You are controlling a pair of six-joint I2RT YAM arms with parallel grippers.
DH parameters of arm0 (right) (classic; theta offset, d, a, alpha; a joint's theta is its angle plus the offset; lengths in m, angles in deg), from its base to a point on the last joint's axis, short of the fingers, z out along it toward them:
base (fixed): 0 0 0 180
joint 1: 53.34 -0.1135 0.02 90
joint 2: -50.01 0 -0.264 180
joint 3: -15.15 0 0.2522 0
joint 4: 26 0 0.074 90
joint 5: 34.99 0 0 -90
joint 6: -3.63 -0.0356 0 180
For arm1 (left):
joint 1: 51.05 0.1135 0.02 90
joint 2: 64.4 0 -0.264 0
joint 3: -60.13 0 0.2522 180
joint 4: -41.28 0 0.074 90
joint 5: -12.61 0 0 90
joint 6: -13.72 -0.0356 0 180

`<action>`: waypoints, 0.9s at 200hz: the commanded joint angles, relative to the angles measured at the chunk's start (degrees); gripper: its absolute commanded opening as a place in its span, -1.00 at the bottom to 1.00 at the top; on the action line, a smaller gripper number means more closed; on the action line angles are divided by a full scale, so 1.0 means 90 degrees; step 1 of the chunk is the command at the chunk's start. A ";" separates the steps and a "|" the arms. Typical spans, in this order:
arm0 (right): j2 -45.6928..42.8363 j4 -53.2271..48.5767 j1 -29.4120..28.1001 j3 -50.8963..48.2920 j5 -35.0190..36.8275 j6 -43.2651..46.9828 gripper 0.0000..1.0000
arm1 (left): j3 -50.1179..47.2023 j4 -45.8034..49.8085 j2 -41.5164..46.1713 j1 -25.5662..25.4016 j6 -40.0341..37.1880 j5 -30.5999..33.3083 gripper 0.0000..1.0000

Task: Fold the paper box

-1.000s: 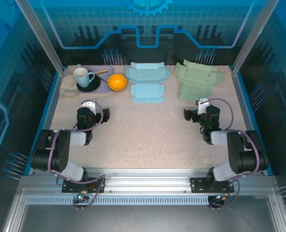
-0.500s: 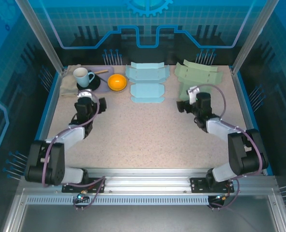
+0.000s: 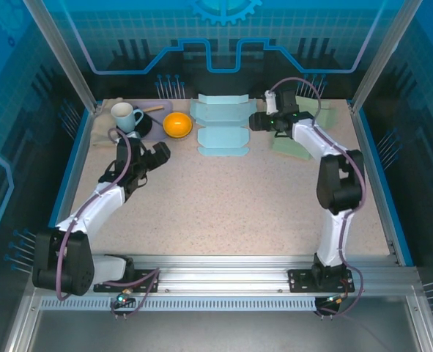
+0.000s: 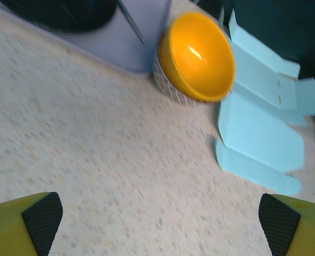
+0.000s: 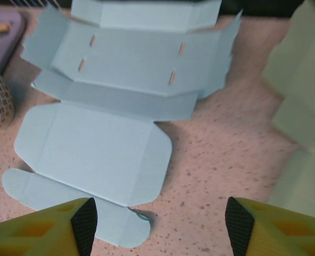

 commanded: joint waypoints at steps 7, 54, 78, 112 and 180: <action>0.0717 -0.0779 -0.0015 0.0714 -0.0754 -0.0402 0.24 | 0.0262 0.0497 0.0173 -0.0295 0.0117 -0.0721 0.98; 0.1621 -0.0903 -0.0014 0.1522 -0.1061 -0.0552 0.06 | 0.0224 0.0374 0.0021 -0.0622 0.0064 -0.0775 0.98; 0.2096 -0.0925 -0.0016 0.1766 -0.1150 -0.0552 -0.01 | 0.0289 0.0285 -0.0140 -0.0680 0.0057 -0.0858 0.98; 0.2538 -0.1091 -0.0022 0.2182 -0.1399 -0.0533 -0.12 | 0.0362 0.0189 -0.0363 -0.0723 -0.0057 -0.0846 0.97; 0.3019 -0.1232 -0.0046 0.2839 -0.1892 -0.0367 -0.81 | 0.0417 0.0086 -0.0665 -0.0750 -0.0034 -0.0880 0.98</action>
